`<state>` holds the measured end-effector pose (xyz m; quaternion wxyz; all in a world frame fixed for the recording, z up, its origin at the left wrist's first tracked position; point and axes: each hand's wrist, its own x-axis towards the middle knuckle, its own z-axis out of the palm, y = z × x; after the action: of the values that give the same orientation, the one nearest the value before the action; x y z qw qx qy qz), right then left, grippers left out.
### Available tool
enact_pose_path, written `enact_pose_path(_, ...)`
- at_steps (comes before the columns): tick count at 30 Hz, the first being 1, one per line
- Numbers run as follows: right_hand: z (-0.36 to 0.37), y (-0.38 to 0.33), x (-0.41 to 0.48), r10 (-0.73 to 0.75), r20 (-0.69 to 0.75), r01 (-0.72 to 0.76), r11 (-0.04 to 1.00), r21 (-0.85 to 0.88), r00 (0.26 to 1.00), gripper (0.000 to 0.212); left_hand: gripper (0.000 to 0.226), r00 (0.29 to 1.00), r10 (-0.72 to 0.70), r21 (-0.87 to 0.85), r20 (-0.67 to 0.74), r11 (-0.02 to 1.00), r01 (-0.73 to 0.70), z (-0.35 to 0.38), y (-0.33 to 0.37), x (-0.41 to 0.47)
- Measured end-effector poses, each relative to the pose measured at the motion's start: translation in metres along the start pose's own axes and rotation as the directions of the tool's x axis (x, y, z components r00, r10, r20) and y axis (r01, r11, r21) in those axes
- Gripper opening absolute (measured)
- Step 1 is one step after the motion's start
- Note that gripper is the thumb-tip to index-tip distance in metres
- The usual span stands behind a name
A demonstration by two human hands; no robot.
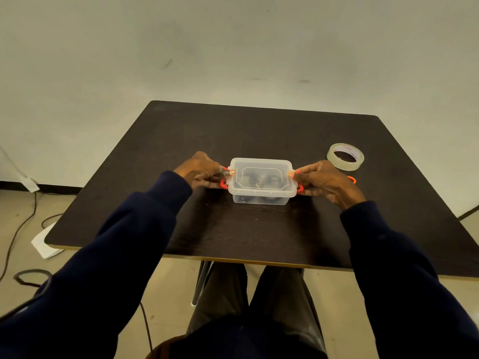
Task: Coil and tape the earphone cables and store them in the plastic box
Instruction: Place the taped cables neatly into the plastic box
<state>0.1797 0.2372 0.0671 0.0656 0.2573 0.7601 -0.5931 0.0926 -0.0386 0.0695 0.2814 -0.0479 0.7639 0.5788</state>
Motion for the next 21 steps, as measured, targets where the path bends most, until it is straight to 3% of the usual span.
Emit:
enact_pose_path(4,0.012,0.005,-0.001,-0.237,-0.207,0.172,0.942,-0.289,0.949,0.019,0.012,0.969,0.127,0.08,-0.212,0.99,-0.112,0.01,-0.007,0.0)
enact_pose_path(7,0.021,0.006,-0.003,-0.329,-0.274,0.215,0.902,-0.376,0.903,0.016,0.012,0.908,0.273,0.244,-0.318,0.949,-0.2,0.019,-0.014,0.003)
enact_pose_path(11,0.032,0.003,-0.004,-0.41,-0.315,0.204,0.827,-0.524,0.856,0.005,0.008,0.815,0.451,0.532,-0.363,0.819,-0.216,0.034,-0.01,-0.003)
enact_pose_path(14,0.037,0.004,-0.005,-0.445,-0.322,0.191,0.785,-0.589,0.836,0.004,0.009,0.808,0.476,0.601,-0.348,0.774,-0.198,0.038,-0.008,-0.005)
enact_pose_path(18,0.029,0.018,-0.021,-0.463,-0.269,0.331,0.847,-0.417,0.845,0.021,0.011,0.805,0.529,0.502,-0.267,0.79,-0.353,0.029,-0.028,-0.014)
enact_pose_path(19,0.028,0.026,-0.026,-0.459,-0.257,0.364,0.866,-0.344,0.85,0.036,0.019,0.816,0.523,0.419,-0.244,0.816,-0.398,0.027,-0.036,-0.02)
enact_pose_path(21,0.027,0.043,-0.032,-0.459,-0.229,0.41,0.882,-0.233,0.858,0.057,0.061,0.855,0.492,0.237,-0.163,0.861,-0.45,0.023,-0.054,-0.025)
